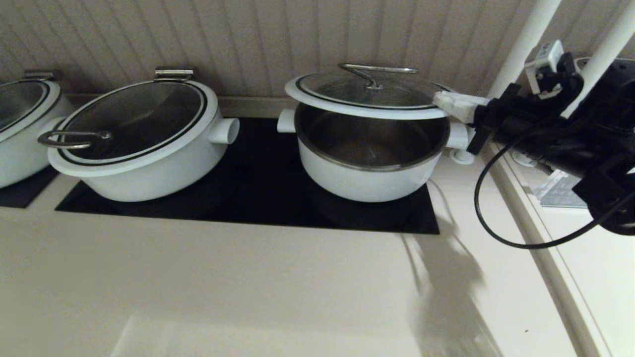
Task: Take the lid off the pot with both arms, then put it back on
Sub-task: Close the pot lid
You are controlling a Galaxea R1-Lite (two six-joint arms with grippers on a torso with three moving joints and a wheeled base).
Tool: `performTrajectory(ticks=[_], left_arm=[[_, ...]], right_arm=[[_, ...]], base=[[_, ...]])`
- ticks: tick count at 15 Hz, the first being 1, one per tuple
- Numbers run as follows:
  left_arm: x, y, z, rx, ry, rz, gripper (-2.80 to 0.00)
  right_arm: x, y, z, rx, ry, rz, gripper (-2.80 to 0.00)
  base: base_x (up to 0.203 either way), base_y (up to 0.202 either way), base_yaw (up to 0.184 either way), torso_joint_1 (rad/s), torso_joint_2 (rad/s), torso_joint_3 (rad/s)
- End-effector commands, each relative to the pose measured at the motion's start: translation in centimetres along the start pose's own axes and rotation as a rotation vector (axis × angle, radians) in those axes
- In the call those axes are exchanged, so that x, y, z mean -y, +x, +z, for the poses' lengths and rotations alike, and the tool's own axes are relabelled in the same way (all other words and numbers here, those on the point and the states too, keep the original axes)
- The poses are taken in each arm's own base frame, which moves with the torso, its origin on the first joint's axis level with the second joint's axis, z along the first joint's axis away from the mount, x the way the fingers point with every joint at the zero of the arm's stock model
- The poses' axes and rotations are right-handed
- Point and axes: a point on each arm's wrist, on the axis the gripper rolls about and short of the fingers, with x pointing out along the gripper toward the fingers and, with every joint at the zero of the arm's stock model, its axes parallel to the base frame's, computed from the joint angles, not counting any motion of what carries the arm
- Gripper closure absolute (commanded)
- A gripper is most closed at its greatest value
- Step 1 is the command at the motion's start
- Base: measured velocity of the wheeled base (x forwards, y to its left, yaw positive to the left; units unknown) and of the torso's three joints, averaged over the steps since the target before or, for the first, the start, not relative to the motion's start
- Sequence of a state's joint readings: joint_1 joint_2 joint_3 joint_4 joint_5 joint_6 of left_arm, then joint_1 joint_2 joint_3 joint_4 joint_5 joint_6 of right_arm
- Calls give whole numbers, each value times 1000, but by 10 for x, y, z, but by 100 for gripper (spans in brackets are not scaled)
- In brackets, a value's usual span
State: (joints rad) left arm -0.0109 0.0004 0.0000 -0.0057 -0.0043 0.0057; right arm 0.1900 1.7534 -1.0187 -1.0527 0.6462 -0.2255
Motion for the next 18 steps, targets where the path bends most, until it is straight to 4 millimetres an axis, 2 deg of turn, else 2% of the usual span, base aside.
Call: performTrajectory(ticks=[1, 13, 18], left_arm=[[0, 0, 0, 1, 0, 0, 0], [0, 0, 0, 1, 0, 0, 0], [0, 0, 0, 1, 0, 0, 0]], right_arm=[[-4, -1, -4, -1, -1, 8, 0], [-23, -18, -33, -57, 41, 18, 0], [-24, -17, -43, -75, 54, 23, 0]], base=[[0, 0, 0, 0, 0, 0], [0, 0, 0, 0, 0, 0], [0, 0, 0, 0, 0, 0]])
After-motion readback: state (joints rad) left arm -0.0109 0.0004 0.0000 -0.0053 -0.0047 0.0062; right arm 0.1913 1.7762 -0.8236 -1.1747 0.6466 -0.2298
